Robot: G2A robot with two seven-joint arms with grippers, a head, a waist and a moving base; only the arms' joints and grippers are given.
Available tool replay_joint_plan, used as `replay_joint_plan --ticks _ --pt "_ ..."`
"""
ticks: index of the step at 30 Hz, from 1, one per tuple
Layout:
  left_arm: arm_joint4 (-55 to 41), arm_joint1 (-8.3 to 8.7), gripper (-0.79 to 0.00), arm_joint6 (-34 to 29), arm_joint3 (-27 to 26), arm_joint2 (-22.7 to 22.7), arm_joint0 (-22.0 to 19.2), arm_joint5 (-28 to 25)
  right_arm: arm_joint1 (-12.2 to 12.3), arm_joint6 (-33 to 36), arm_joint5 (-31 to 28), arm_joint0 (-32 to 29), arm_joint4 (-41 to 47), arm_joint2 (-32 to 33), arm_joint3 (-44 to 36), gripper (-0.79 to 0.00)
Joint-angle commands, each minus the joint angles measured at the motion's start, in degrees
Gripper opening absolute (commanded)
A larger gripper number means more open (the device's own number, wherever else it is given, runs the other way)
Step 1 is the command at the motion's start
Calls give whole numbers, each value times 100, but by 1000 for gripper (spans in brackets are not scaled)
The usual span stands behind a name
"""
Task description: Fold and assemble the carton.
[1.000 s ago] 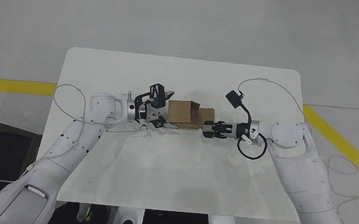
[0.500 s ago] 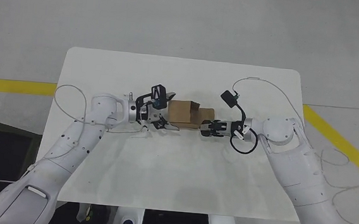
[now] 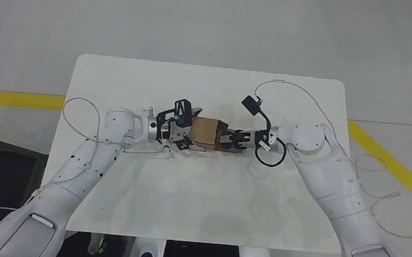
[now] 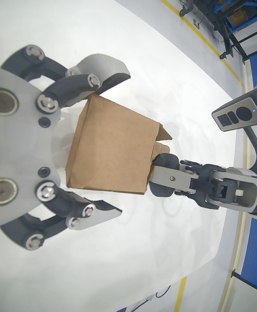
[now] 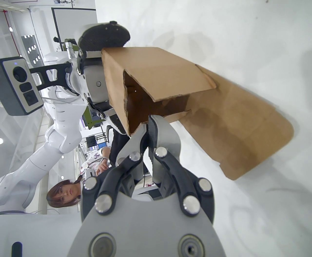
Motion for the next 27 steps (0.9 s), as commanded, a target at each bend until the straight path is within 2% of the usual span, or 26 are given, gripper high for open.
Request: replay_joint_plan --ticks 1,10,19,27 --pt "10 0 0 -2 -5 -1 1 -8 -49 8 -97 118 94 -116 166 -785" --pt "39 -2 0 -18 -19 -9 12 -23 -263 -7 -463 524 422 -550 838 -785" --pt "36 -7 0 -40 -31 -10 15 -51 -392 8 -959 694 707 -716 1314 -785" --pt "45 -7 0 -26 -13 -31 21 -37 -251 136 -1042 565 679 -389 1173 -785"
